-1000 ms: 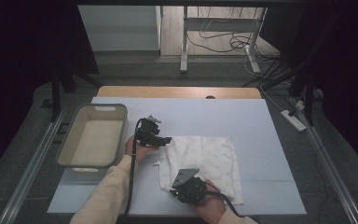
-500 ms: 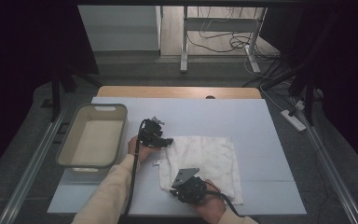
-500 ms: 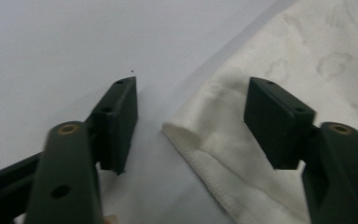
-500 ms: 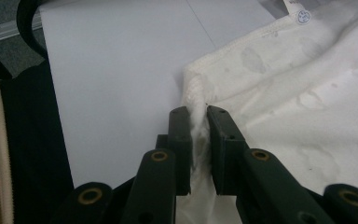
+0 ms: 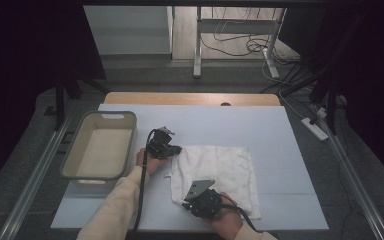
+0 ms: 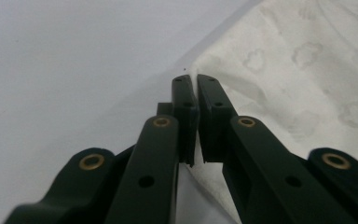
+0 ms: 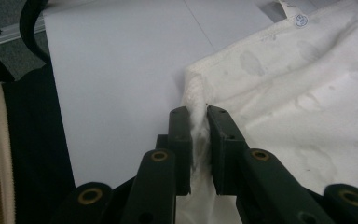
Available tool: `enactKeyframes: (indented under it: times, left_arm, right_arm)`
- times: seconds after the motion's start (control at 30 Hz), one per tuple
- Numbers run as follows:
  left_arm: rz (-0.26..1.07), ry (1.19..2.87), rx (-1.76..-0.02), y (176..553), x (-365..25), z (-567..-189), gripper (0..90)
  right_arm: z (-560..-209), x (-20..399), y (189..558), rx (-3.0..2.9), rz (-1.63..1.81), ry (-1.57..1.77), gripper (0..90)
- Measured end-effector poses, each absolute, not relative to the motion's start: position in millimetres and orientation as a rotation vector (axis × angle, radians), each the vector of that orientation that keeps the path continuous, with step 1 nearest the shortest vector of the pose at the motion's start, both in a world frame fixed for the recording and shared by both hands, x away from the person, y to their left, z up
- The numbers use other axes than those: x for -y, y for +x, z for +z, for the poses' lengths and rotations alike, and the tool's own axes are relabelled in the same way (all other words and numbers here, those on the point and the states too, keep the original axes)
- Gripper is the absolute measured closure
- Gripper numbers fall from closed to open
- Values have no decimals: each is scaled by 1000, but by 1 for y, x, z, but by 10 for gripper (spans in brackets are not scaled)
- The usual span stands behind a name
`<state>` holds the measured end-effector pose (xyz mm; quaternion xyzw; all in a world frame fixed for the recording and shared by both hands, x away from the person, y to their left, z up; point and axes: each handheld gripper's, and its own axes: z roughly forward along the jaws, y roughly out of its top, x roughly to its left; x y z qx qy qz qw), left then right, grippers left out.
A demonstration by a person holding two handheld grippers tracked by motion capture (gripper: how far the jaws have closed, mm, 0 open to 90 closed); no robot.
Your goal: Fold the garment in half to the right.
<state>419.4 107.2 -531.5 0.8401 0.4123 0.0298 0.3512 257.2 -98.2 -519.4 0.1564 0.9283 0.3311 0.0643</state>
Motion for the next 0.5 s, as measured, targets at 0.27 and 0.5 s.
enactKeyframes:
  times: [0.27, 0.5]
  left_arm:
    - [99, 2143, -1036, 415, -110, -518, 860]
    - [99, 2111, -1037, 415, -116, -511, 861]
  right_arm:
    - [-513, 101, 256, -2781, 1048, 473, 797]
    - [-508, 102, 255, -2755, 1098, 465, 798]
